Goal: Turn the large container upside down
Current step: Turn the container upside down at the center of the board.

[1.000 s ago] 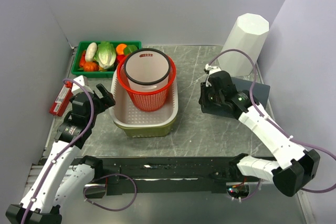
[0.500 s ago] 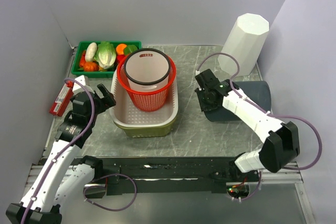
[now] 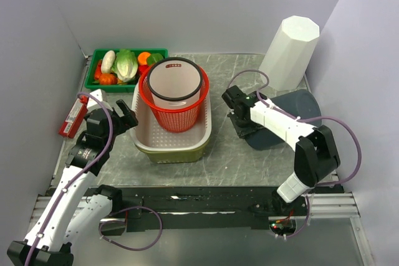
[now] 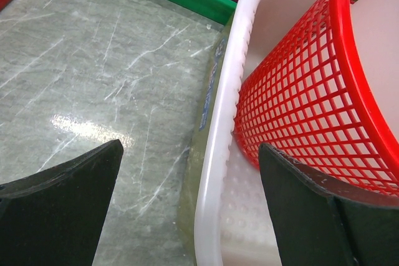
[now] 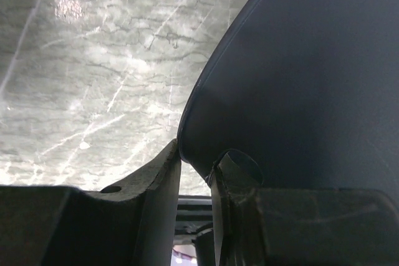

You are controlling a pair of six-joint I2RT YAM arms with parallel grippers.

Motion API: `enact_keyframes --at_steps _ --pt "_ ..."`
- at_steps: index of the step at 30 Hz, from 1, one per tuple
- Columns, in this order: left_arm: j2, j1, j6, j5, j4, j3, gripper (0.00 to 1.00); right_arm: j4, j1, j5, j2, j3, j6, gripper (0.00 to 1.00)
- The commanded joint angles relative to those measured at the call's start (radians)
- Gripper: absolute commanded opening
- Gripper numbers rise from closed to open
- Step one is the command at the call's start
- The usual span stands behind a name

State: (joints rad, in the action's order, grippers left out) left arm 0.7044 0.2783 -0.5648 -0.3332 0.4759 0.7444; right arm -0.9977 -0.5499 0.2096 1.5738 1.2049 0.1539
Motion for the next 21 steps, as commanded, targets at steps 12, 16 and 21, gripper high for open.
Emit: enact_keyframes --at_steps 12,16,21 --pt "0.009 -0.001 0.016 0.026 -0.036 0.009 0.96 -0.042 -0.038 0.016 0.152 0.054 -0.079 0.29" --pt "0.017 -0.001 0.019 0.028 -0.037 0.010 0.96 -0.030 -0.041 -0.027 0.166 0.055 -0.086 0.36" --pt "0.018 0.001 0.019 0.031 -0.037 0.009 0.96 0.004 -0.044 -0.061 0.184 0.032 -0.091 0.41"
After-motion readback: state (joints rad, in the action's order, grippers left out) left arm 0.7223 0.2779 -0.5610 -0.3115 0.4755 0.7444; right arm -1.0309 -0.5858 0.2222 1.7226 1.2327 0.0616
